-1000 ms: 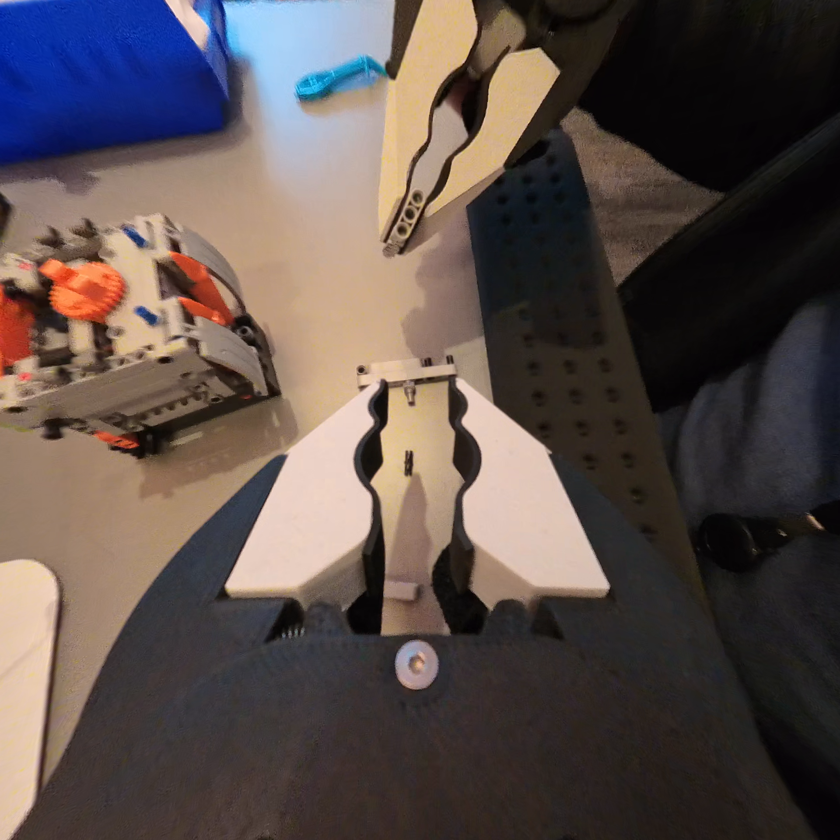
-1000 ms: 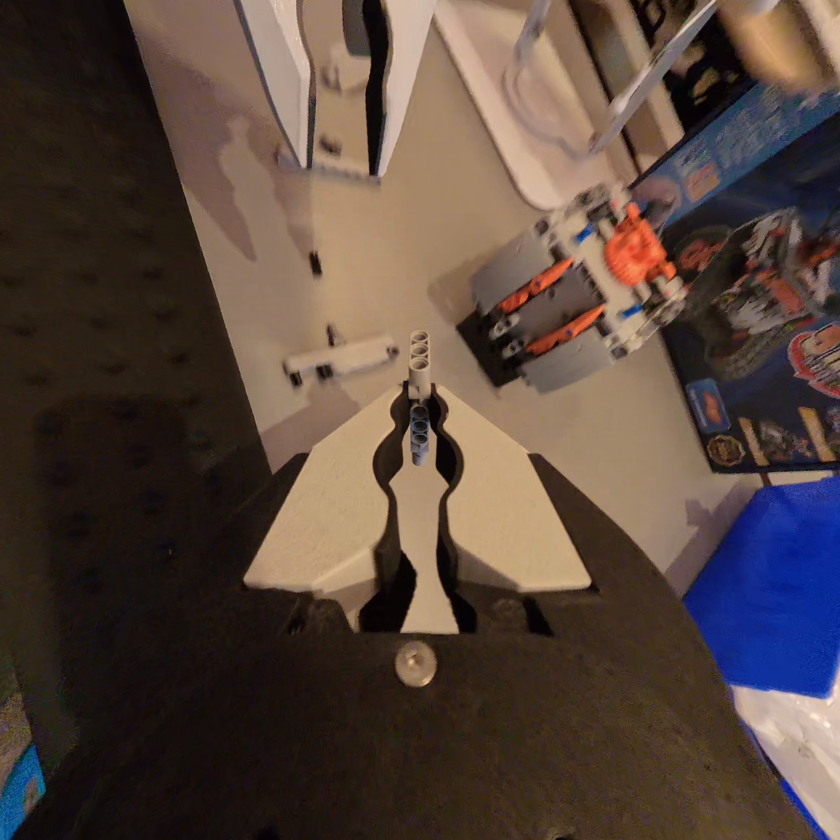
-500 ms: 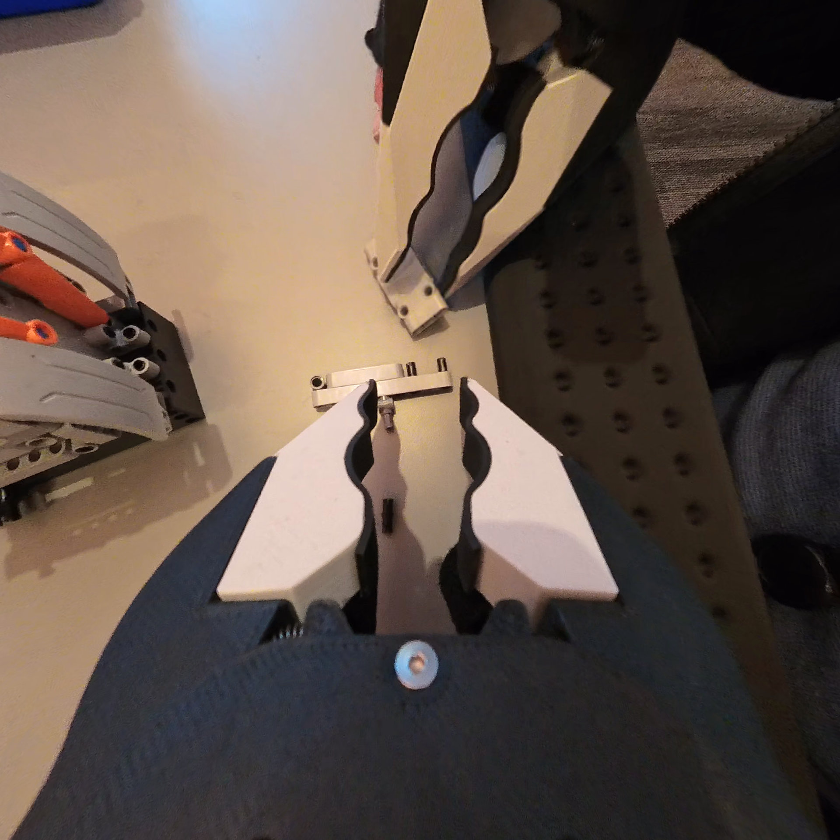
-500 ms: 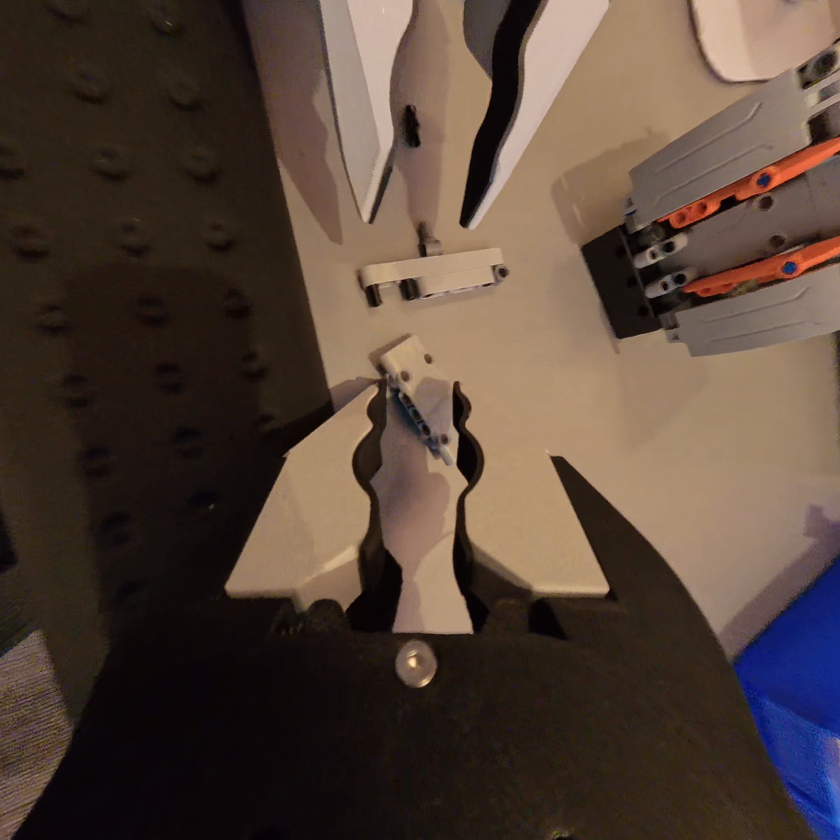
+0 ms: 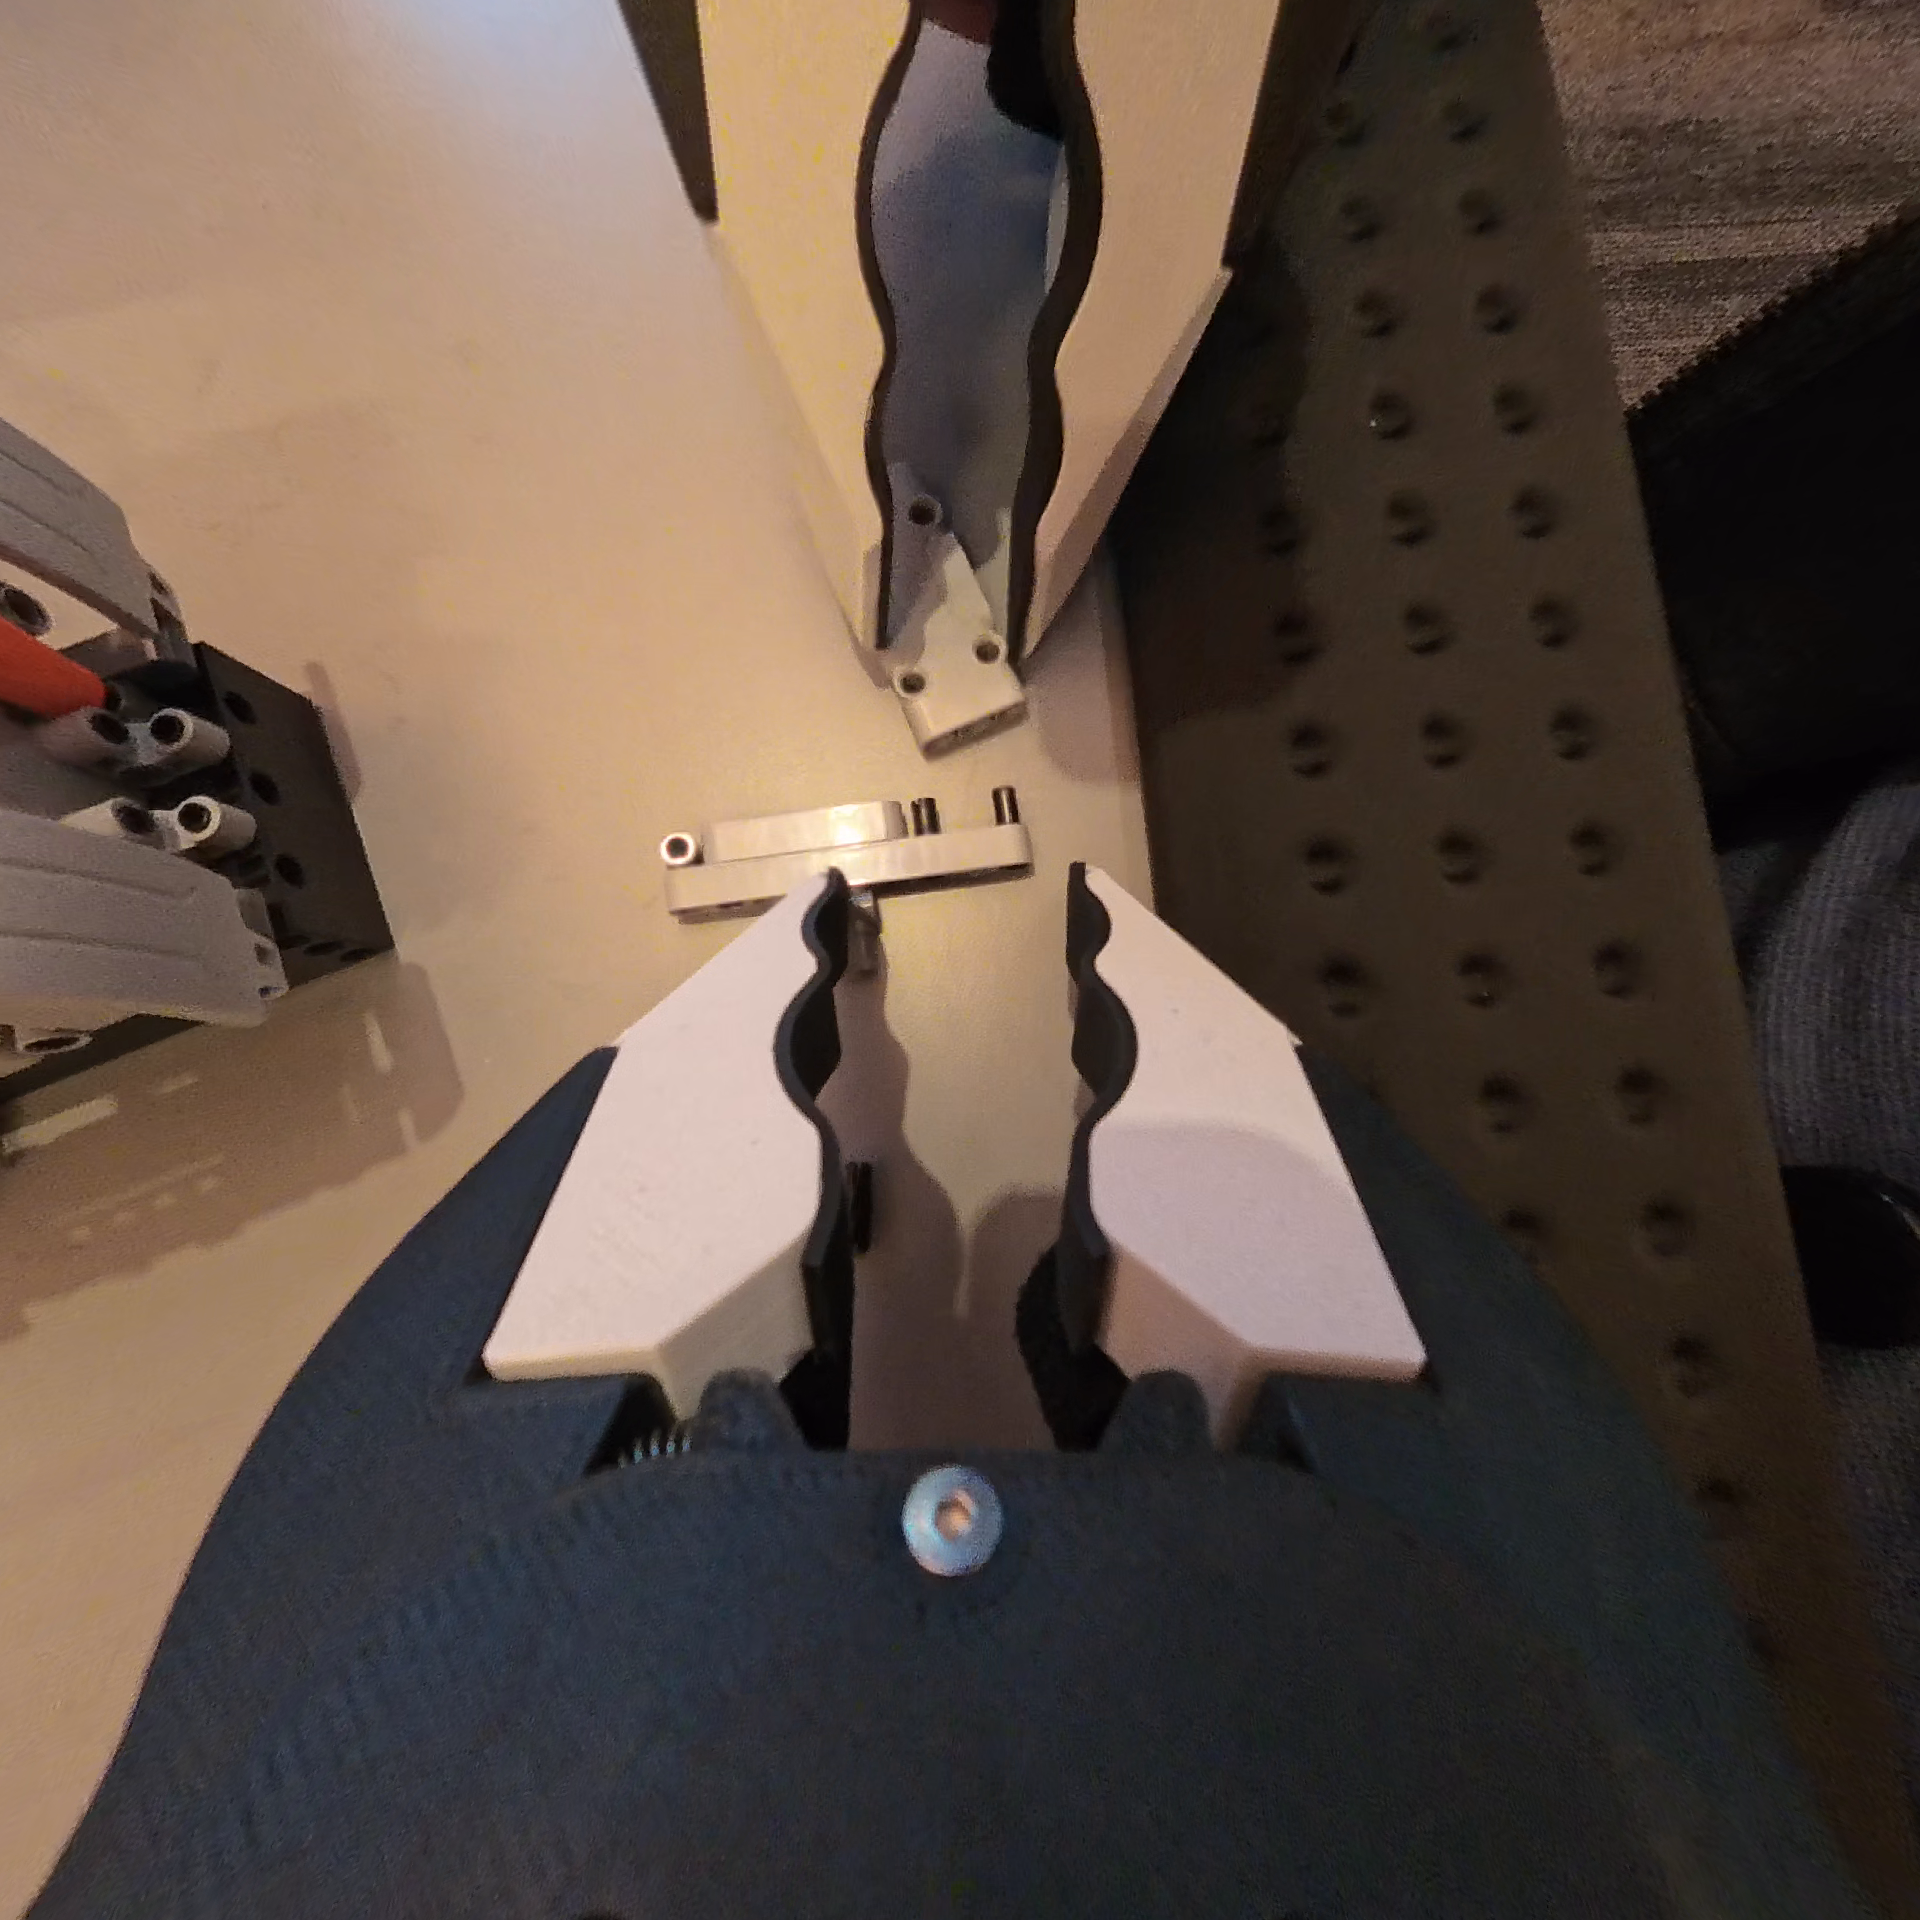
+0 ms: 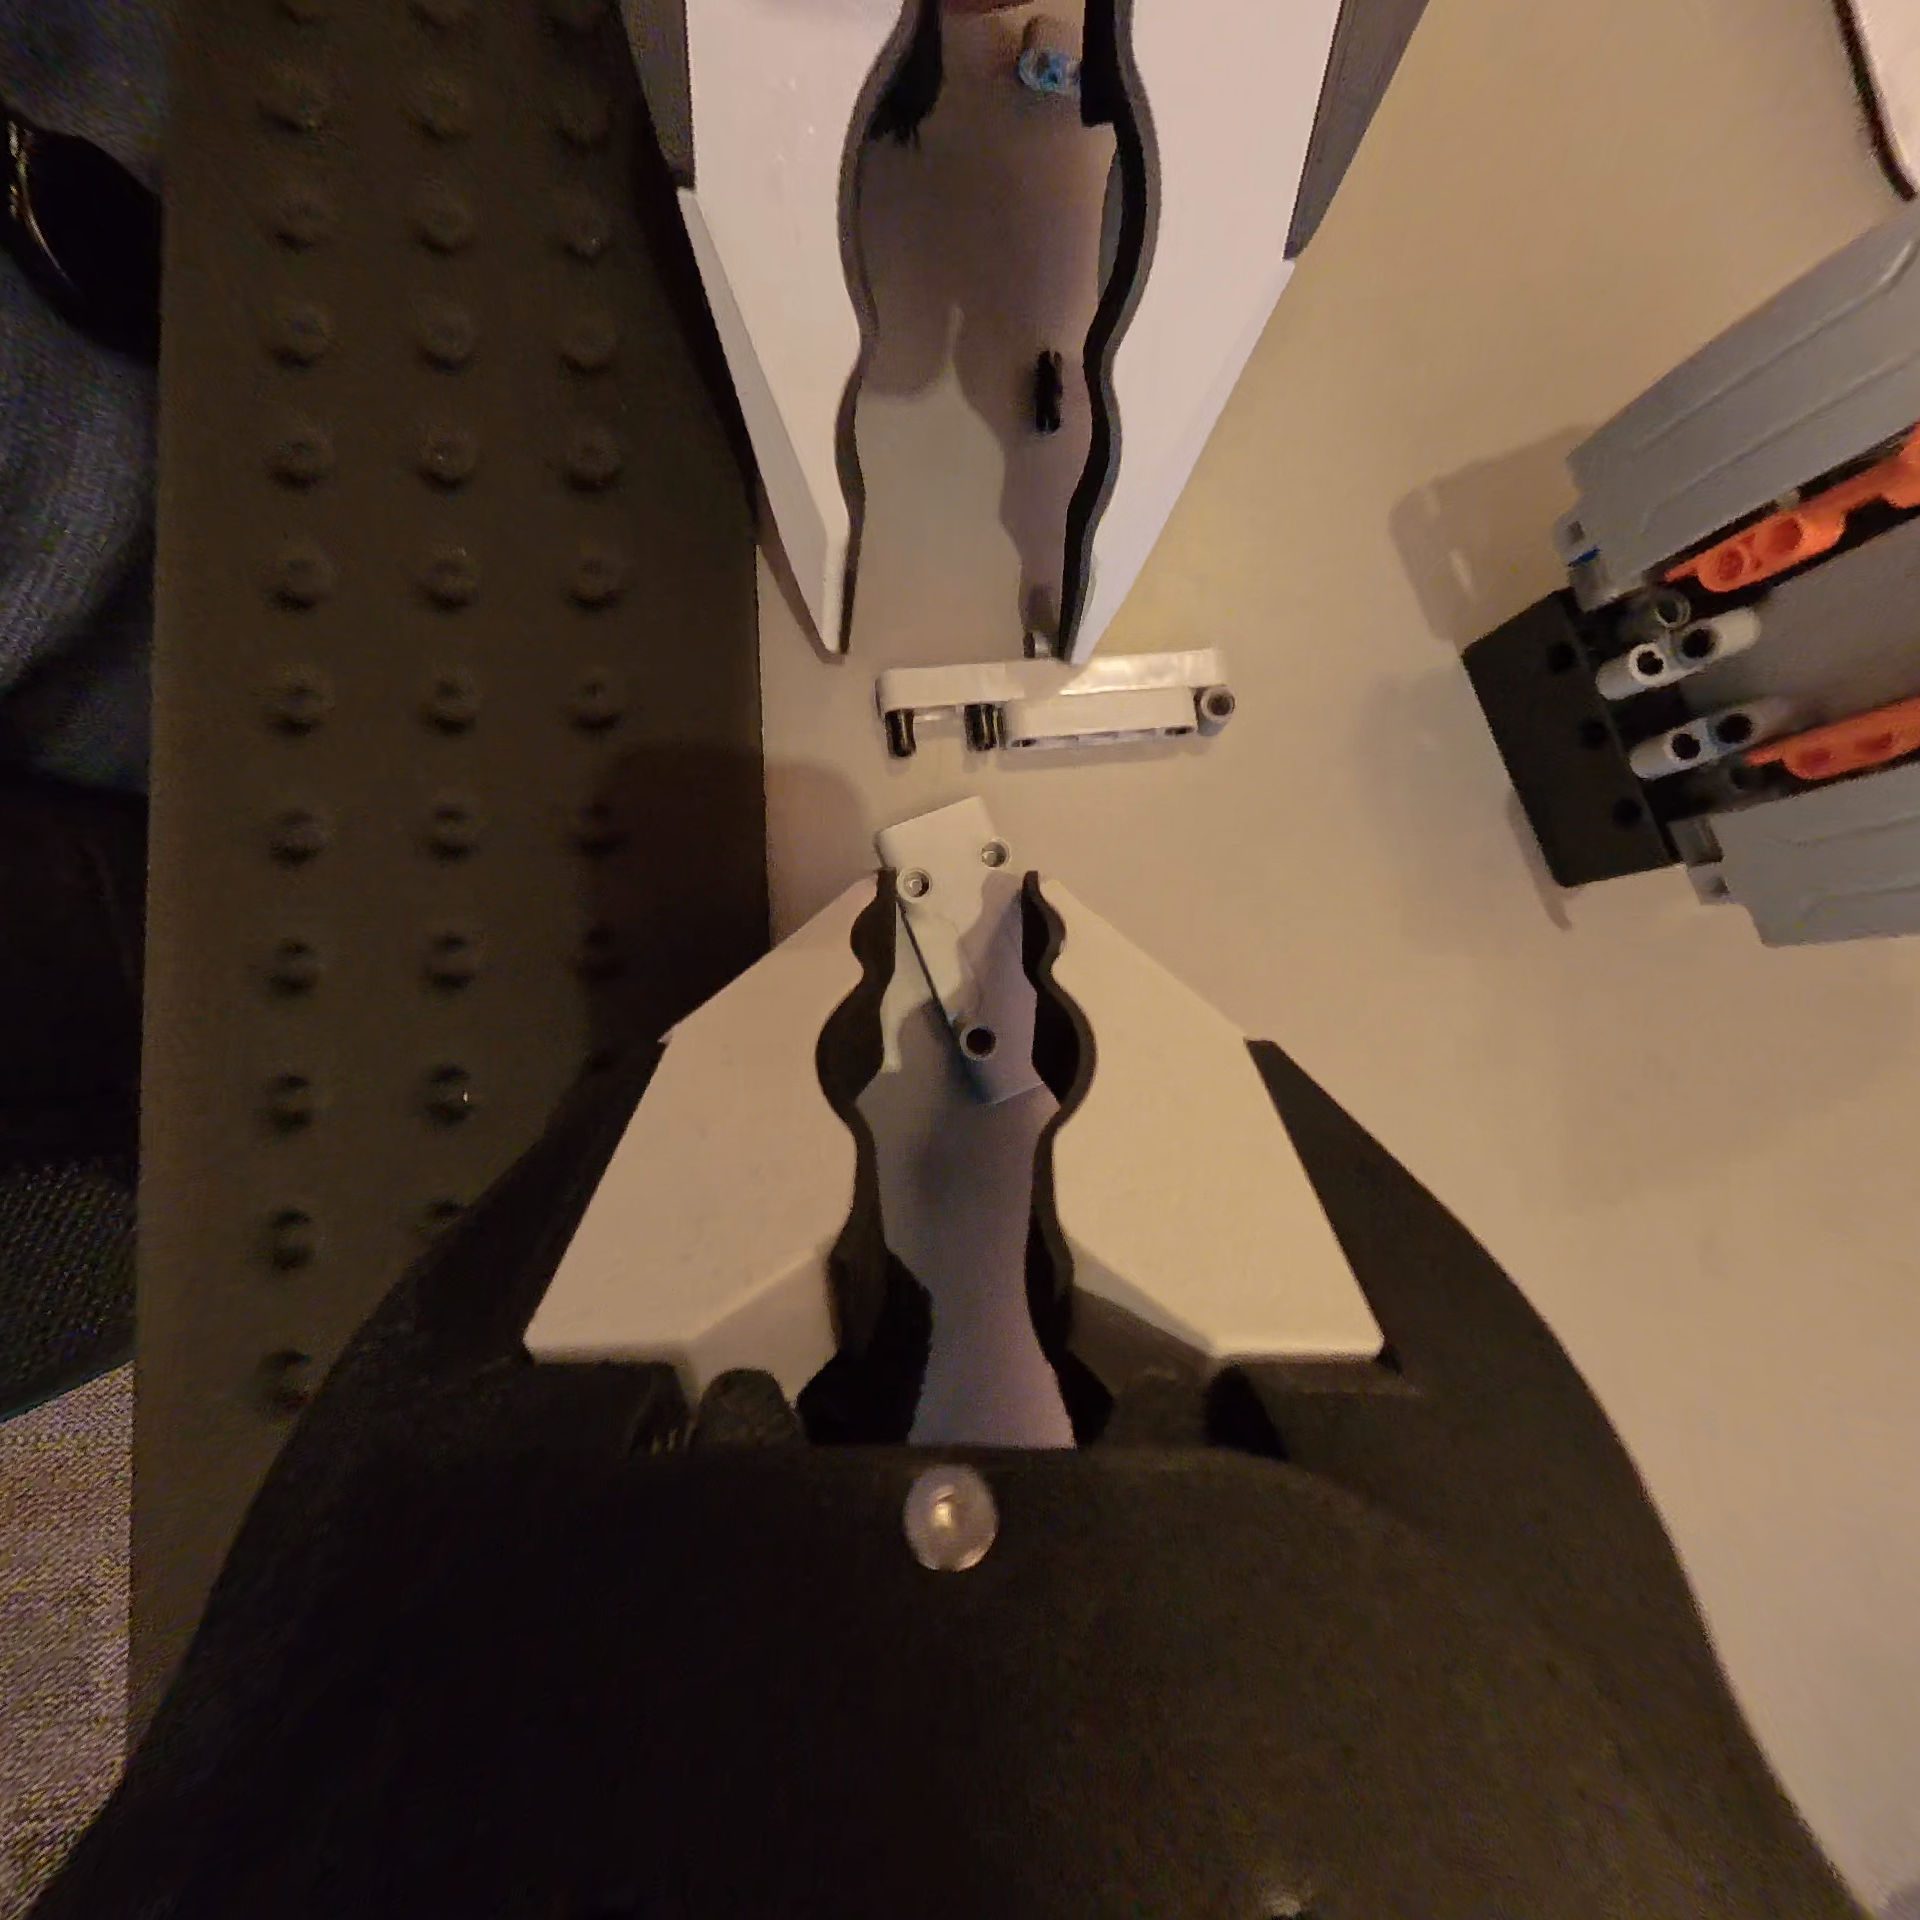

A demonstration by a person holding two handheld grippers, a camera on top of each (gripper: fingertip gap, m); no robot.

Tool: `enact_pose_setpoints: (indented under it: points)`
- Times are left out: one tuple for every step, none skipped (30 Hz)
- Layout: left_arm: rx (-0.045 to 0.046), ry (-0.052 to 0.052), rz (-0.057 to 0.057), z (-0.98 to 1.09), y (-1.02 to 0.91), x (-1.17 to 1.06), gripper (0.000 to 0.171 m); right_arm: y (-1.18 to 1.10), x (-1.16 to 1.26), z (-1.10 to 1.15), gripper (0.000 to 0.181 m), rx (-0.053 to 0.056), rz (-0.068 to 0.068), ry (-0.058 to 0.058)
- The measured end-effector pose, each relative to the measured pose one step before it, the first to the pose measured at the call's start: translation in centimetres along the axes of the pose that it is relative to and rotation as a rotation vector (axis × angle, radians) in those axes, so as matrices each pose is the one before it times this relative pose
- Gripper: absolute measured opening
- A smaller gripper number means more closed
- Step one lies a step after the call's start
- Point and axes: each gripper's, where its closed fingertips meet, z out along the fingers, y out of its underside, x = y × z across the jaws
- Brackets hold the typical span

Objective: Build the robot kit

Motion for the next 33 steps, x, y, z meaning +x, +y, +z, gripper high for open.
enact_pose_setpoints:
  points:
    - [0.00169,-0.0059,-0.0012,0.05,-0.038,-0.056,0.038,-0.142,-0.008,0.096,0.021,0.0018,-0.0023,-0.0038]
    - [0.00143,-0.0089,-0.001,0.04,-0.041,-0.121,0.036,-0.133,0.095,0.072,0.017,0.0016,0.0059,0.0034]
    - [0.00031,-0.009,0.0016,0.037,-0.015,-0.11,0.034,-0.147,0.048,0.087,0.015,0.004,0.0112,0.0018]
    - [0.00019,-0.0081,0.0048,0.04,-0.005,-0.066,0.033,-0.124,0.021,0.097,0.015,0.006,0.0033,0.0049]
    - [0.00054,-0.0048,0.0042,0.04,-0.023,-0.012,0.032,-0.071,0.037,0.074,0.015,0.0046,0.0053,0.0068]
    - [-0.00129,-0.0073,0.0008,0.037,-0.024,-0.053,0.031,-0.08,-0.019,0.049,0.015,0.0014,0.012,0.0037]
    - [0.00011,-0.0047,0.0026,0.053,-0.038,0.015,0.031,-0.097,-0.093,0.075,0.015,0.0023,0.0064,0.0016]
    - [0.00034,-0.0051,0.002,0.03,-0.028,0.0,0.031,-0.037,-0.062,0.039,0.015,-0.001,0.0039,0.0032]
    - [-0.00103,-0.0059,-0.0018,0.025,-0.028,-0.021,0.031,0.027,-0.01,-0.035,0.015,-0.0052,0.0082,0.0021]
    - [0.00174,-0.0058,-0.003,0.045,-0.036,-0.009,0.031,0.017,-0.044,-0.033,0.014,-0.004,0.0074,-0.0005]
    - [-0.00021,-0.0036,0.0035,0.019,-0.013,0.007,0.031,-0.052,-0.226,-0.015,0.009,0.0039,-0.0037,-0.0087]
    - [-0.0022,-0.0014,0.0056,0.007,-0.001,-0.005,0.031,-0.135,-0.238,0.057,0.005,0.0117,-0.0048,-0.0096]
    - [-0.00075,-0.0005,0.0006,-0.011,0.005,-0.035,0.031,-0.119,-0.019,0.086,0.005,0.0106,0.0018,0.0009]
    - [0.00198,0.0011,-0.0016,-0.003,0.01,-0.004,0.03,-0.014,0.216,0.059,0.005,0.0035,0.0111,0.0119]
    - [0.00211,0.0005,0.001,0.001,0.0,0.019,0.03,-0.025,0.074,0.021,0.005,0.0016,0.0091,0.0041]
    - [-0.00008,0.0009,-0.0017,-0.003,-0.008,-0.008,0.03,-0.013,-0.152,0.008,0.005,0.0007,-0.0063,-0.004]
    - [-0.00078,-0.0003,0.0016,0.0,0.004,-0.012,0.03,0.001,-0.174,-0.033,0.004,-0.002,-0.0113,-0.0061]
    - [-0.00029,0.0006,0.0049,-0.005,0.02,0.002,0.03,-0.007,-0.032,-0.037,0.007,-0.0019,-0.0007,-0.0031]
    - [-0.00038,-0.0006,0.0015,-0.018,0.027,-0.055,0.028,-0.042,-0.003,-0.072,0.016,0.0035,0.0126,-0.007]
    - [-0.00135,-0.0103,0.0034,-0.044,0.078,-0.213,0.023,0.027,0.13,-0.16,0.021,0.002,0.0167,-0.0028]
    - [-0.00052,-0.0004,0.0038,-0.038,0.048,-0.037,0.022,0.189,0.338,-0.179,0.024,-0.0068,0.015,0.0092]
    - [-0.00013,0.008,-0.0011,-0.017,-0.011,0.118,0.024,0.198,0.306,-0.097,0.025,-0.0069,0.0079,0.0091]
    - [-0.00131,-0.0009,0.0028,0.016,-0.001,0.018,0.024,0.073,0.126,0.038,0.026,-0.0006,0.001,0.0019]
    - [-0.00115,-0.0055,0.0048,0.007,0.006,-0.056,0.024,0.104,0.095,0.186,0.027,-0.0072,-0.0005,0.0036]
    - [-0.00033,0.0008,0.0002,0.012,-0.012,0.01,0.024,0.211,0.074,0.27,0.029,-0.0175,-0.0009,0.0041]
    - [0.00011,0.0043,-0.0038,0.011,-0.023,0.041,0.026,-0.025,-0.031,0.188,0.025,-0.0032,-0.0024,-0.0021]
    - [0.00104,0.0018,-0.0038,0.01,-0.013,0.007,0.026,-0.062,-0.035,0.077,0.022,0.0017,-0.0069,-0.001]
    - [0.00145,0.0003,-0.0019,0.023,-0.016,-0.013,0.027,-0.007,-0.001,0.025,0.022,0.0005,-0.0076,0.0004]
    - [0.0007,0.001,-0.0015,0.015,-0.019,-0.002,0.027,0.0,-0.067,-0.005,0.021,0.0013,-0.0027,-0.0062]
    - [0.00095,-0.0001,-0.0015,0.017,-0.022,-0.018,0.027,0.009,-0.097,-0.018,0.021,0.0026,-0.004,-0.0095]
    - [0.0004,0.0004,0.0006,0.021,-0.013,0.011,0.027,0.042,-0.06,-0.036,0.021,0.0022,-0.0107,-0.0045]
    - [0.00093,0.0018,0.0,0.014,-0.024,0.043,0.027,0.056,-0.031,-0.055,0.021,0.0012,-0.011,-0.0039]
    - [0.00231,0.0004,0.0005,0.024,-0.031,0.039,0.027,0.039,-0.039,-0.033,0.021,0.0031,-0.0062,-0.0058]
